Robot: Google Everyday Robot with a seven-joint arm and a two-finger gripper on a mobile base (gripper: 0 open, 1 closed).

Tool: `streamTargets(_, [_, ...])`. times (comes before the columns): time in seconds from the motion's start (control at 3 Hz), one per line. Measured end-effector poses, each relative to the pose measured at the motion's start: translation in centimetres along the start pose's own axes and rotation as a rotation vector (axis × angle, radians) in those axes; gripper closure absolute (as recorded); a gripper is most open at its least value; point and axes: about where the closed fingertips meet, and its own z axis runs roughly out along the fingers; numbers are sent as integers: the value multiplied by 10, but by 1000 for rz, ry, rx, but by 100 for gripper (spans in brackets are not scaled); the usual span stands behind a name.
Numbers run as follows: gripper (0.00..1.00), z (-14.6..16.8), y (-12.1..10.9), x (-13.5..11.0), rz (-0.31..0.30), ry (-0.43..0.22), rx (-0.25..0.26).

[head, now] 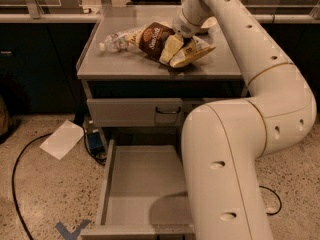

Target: Pick brown chip bag from middle drawer and place on counter

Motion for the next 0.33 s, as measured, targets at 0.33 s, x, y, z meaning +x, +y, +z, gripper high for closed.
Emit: streamTargets(0.33, [0, 0, 0, 0, 0, 0, 0])
